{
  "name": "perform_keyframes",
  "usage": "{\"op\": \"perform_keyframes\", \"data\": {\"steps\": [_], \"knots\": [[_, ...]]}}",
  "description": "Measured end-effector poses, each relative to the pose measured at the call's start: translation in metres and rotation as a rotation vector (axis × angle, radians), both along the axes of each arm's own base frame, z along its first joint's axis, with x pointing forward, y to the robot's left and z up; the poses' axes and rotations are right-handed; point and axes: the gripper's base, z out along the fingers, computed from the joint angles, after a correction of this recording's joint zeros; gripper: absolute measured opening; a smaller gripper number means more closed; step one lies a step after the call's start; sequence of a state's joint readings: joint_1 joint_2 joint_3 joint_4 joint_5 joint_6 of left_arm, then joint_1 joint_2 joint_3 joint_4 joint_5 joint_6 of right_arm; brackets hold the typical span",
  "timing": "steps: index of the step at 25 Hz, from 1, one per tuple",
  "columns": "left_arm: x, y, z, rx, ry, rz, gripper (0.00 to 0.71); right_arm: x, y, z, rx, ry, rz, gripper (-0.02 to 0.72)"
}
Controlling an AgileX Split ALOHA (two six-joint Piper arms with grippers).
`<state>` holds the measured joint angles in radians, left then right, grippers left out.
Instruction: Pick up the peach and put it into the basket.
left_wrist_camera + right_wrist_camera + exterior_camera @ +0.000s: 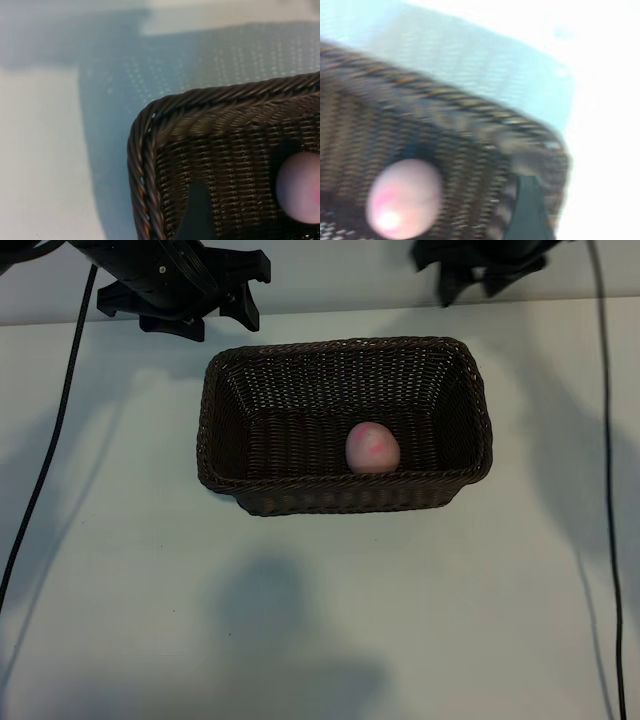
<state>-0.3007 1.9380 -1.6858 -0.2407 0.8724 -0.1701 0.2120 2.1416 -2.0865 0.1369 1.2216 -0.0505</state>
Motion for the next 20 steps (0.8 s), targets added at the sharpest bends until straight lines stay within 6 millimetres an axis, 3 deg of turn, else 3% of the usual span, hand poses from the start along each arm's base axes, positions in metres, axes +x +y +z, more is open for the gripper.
{"op": "perform_keyframes", "data": {"steps": [6,10,17,20], "knots": [[0.0,0.0,0.0,0.0,0.0,0.0,0.595,0.007,-0.038,0.0,-0.009,-0.004,-0.066,0.514],[0.0,0.0,0.0,0.0,0.0,0.0,0.595,0.007,-0.042,0.004,-0.013,-0.013,-0.071,0.514],[0.0,0.0,0.0,0.0,0.0,0.0,0.595,-0.007,-0.044,0.032,-0.011,-0.066,-0.071,0.514],[0.0,0.0,0.0,0.0,0.0,0.0,0.595,-0.014,-0.047,0.027,-0.038,-0.04,-0.067,0.514]]}}
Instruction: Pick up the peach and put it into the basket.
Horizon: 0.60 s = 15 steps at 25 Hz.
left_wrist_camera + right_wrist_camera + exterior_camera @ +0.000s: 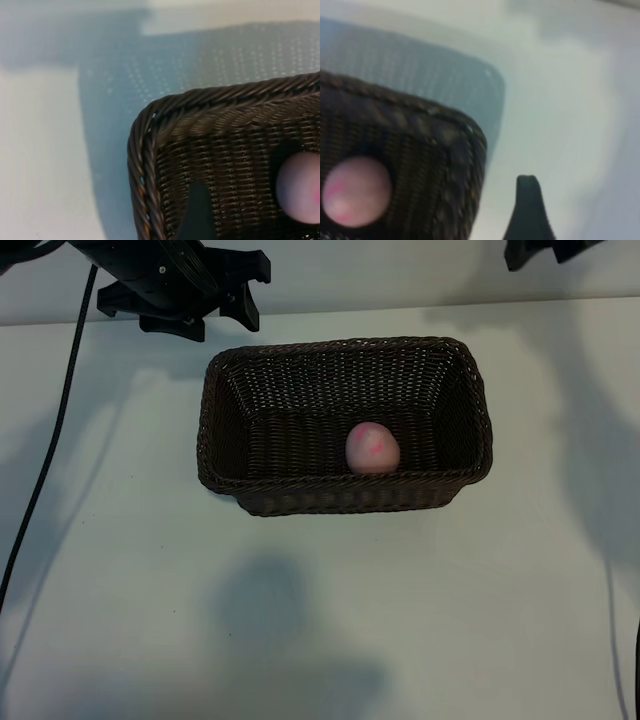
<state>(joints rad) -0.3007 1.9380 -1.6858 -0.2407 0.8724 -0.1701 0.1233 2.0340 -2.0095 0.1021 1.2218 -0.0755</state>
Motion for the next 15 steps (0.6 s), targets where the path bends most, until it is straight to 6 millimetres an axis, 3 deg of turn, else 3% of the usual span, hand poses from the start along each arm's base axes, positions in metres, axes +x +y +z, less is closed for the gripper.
{"op": "perform_keyframes", "data": {"steps": [7,15], "knots": [[0.0,0.0,0.0,0.0,0.0,0.0,0.595,-0.006,0.0,-0.028,-0.006,0.098,0.002,0.514],[0.0,0.0,0.0,0.0,0.0,0.0,0.595,-0.008,0.0,-0.034,-0.002,0.122,0.002,0.514]]}}
